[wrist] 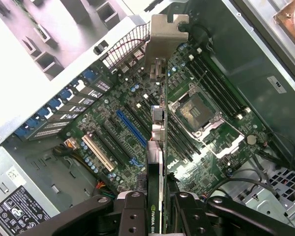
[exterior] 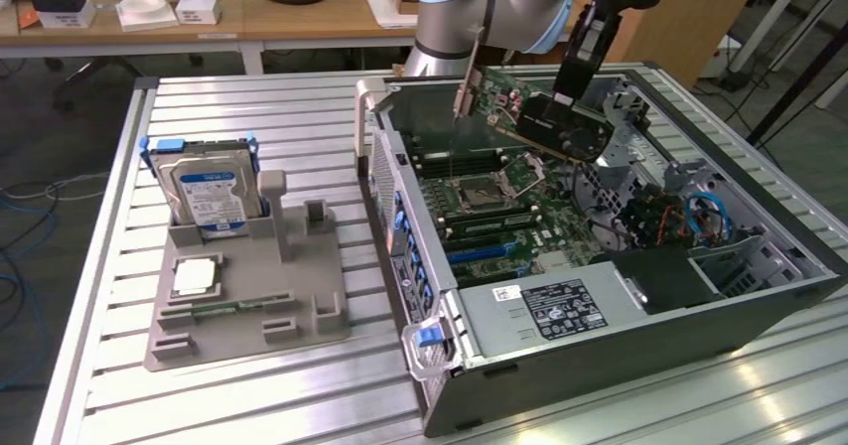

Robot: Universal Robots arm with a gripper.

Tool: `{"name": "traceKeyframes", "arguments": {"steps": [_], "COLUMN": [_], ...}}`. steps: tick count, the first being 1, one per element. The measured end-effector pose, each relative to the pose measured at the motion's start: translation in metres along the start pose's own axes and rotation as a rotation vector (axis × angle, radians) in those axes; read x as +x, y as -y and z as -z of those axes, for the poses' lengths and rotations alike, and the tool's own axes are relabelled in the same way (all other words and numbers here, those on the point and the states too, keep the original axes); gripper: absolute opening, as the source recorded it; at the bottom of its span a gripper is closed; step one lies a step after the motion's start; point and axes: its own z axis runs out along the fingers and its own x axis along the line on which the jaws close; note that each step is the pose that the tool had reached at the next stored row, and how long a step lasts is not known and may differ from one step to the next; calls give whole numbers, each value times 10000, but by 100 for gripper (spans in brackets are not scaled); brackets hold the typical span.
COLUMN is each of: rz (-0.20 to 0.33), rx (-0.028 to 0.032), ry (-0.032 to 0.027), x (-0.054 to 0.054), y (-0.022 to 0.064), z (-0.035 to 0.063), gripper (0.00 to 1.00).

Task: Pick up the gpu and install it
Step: 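Insert the gpu into the slot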

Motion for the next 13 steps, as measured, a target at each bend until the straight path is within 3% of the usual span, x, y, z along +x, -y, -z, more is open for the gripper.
{"name": "traceKeyframes", "arguments": {"steps": [13], "rz": [167], "rx": [0], "ry": [-5], "x": [-1], "y": [-1], "z": [-6], "gripper": [26]}}
